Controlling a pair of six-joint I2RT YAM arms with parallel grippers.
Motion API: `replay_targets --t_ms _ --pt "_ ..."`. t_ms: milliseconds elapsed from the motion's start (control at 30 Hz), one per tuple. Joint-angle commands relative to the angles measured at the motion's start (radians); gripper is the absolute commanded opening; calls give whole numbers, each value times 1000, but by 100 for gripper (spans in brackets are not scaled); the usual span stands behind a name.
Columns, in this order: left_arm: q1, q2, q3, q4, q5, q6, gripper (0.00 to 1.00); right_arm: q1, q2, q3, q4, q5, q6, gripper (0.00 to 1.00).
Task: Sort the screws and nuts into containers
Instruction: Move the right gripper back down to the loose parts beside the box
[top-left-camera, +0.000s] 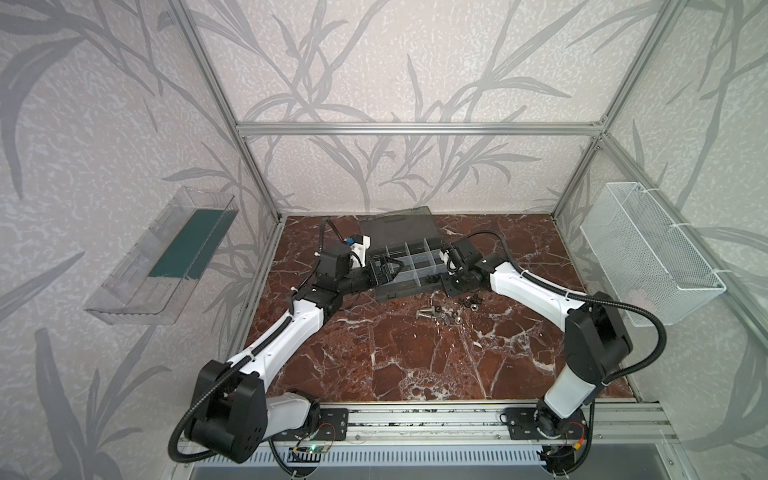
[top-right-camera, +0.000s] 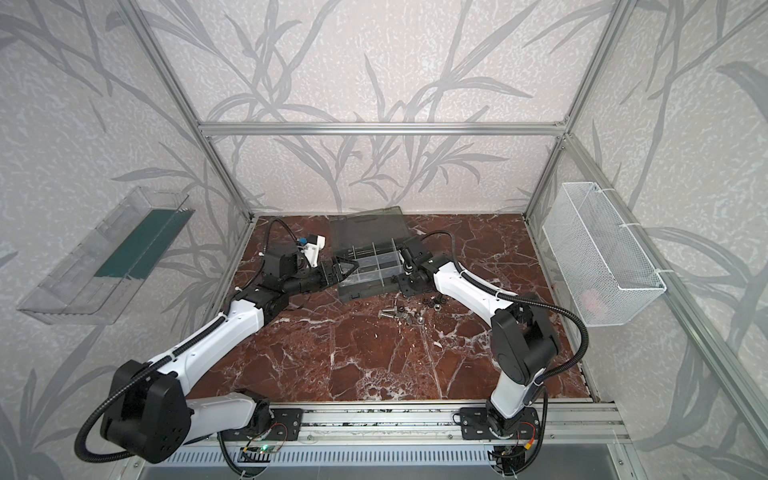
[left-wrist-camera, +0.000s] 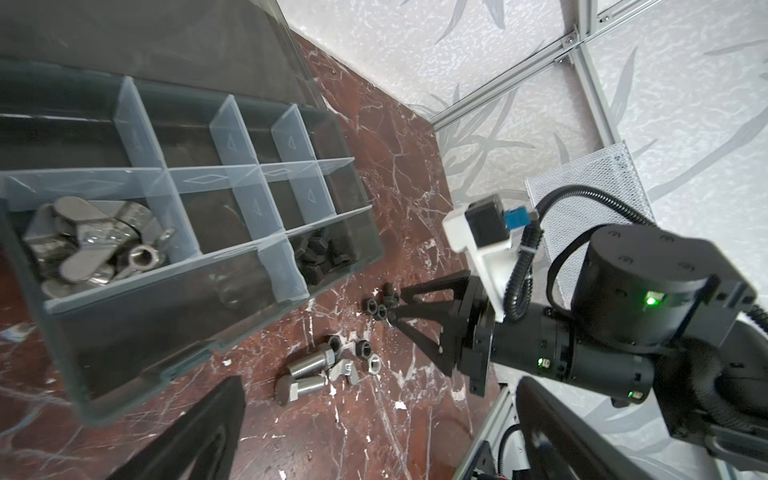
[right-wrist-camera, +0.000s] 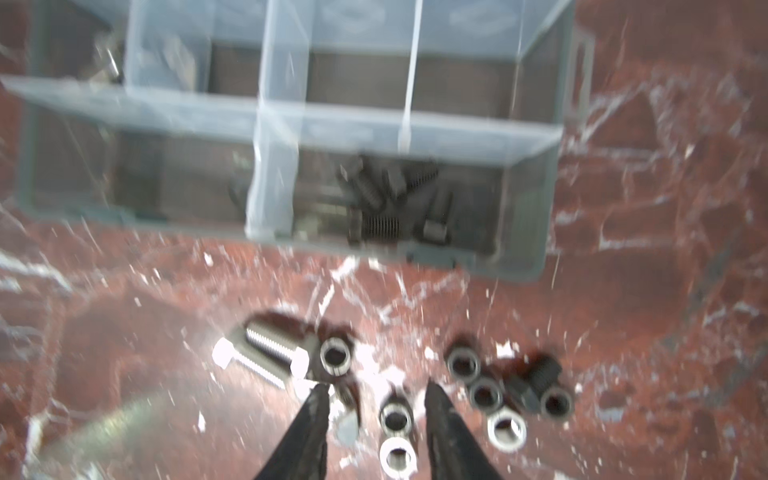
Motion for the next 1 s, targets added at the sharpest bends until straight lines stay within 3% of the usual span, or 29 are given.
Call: replay_targets --t_ms 0,300,567,967 --pt "5 41 -50 204 95 -144 100 4 -59 -53 24 -13 -34 45" --pt "3 46 -64 247 119 -167 99 7 -33 -162 89 -76 -56 55" --pt "5 96 -82 349 138 -237 99 34 47 -152 119 -74 -76 54" --pt "5 92 -84 357 138 -244 99 70 92 -172 140 -78 -102 47"
